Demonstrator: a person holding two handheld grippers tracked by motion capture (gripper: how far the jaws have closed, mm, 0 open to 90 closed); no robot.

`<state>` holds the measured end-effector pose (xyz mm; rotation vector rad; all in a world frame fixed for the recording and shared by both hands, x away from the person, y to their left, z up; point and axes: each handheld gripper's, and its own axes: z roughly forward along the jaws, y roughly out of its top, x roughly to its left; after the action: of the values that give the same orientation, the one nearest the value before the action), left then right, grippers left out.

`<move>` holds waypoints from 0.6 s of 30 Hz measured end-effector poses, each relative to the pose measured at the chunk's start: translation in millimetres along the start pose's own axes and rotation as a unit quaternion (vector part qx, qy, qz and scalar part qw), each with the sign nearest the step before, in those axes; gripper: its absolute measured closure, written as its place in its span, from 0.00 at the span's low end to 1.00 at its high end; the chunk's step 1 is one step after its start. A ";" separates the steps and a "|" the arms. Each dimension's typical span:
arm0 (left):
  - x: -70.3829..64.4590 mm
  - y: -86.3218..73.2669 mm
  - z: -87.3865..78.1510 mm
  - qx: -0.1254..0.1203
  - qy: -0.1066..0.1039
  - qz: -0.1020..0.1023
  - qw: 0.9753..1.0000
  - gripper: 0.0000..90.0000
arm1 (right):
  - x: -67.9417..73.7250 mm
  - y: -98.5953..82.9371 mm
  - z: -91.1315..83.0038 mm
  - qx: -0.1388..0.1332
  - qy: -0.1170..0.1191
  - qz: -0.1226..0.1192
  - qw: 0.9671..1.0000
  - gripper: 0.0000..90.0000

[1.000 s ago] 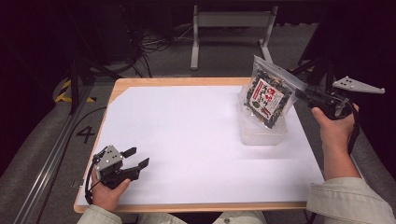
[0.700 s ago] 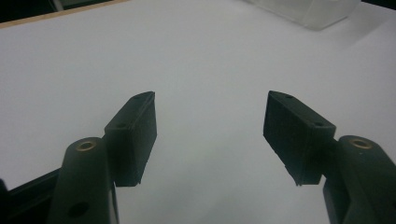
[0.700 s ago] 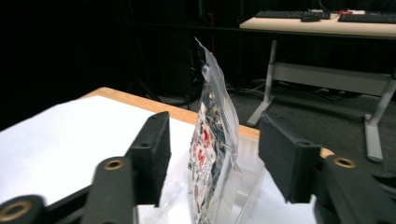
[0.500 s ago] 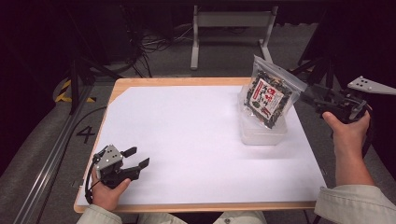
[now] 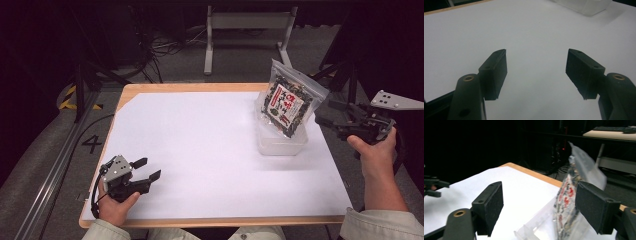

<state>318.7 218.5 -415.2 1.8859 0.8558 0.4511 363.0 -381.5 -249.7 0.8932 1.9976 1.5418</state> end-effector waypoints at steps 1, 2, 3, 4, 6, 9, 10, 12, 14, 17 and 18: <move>0.1 0.1 0.0 0.000 -0.001 0.001 1.000 0.38 | 2.0 -0.7 0.5 -0.001 0.003 -0.001 1.000 0.25; 0.1 0.3 0.2 0.000 -0.002 0.001 1.000 0.38 | 5.7 -2.1 1.5 -0.001 0.008 -0.002 1.000 0.25; 0.0 0.5 0.1 0.001 -0.002 0.001 1.000 0.38 | 8.8 -3.4 2.6 0.000 0.009 -0.003 1.000 0.25; 0.0 0.6 0.1 0.001 -0.003 0.002 1.000 0.38 | 12.9 -5.5 4.4 0.003 0.012 -0.005 1.000 0.25; -0.2 0.9 0.1 0.000 -0.004 0.001 1.000 0.38 | 19.0 -9.2 7.7 0.006 0.017 -0.008 1.000 0.25; -0.6 1.3 -0.1 0.000 -0.005 0.000 1.000 0.37 | 27.9 -14.6 12.9 0.009 0.025 -0.013 1.000 0.24; -0.7 1.4 0.0 0.000 -0.005 0.000 1.000 0.37 | 32.1 -16.7 15.2 0.009 0.030 -0.013 0.999 0.24; -1.1 1.5 0.2 0.000 -0.006 -0.001 1.000 0.37 | 37.9 -19.4 18.5 0.009 0.036 -0.014 0.999 0.24; -0.7 1.7 0.2 -0.001 -0.005 0.002 1.000 0.37 | 44.6 -22.3 23.1 0.010 0.044 -0.014 0.999 0.24; -0.7 1.9 -0.3 -0.002 -0.005 0.001 1.000 0.37 | 56.6 -26.7 32.1 0.008 0.051 -0.023 0.998 0.23; -0.8 1.8 -0.3 -0.002 -0.006 -0.001 1.000 0.37 | 59.1 -27.7 34.4 0.007 0.055 -0.023 0.998 0.23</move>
<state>318.6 217.6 -413.4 1.8820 0.8476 0.4400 340.8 -319.9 -283.8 0.7774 2.0930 1.5851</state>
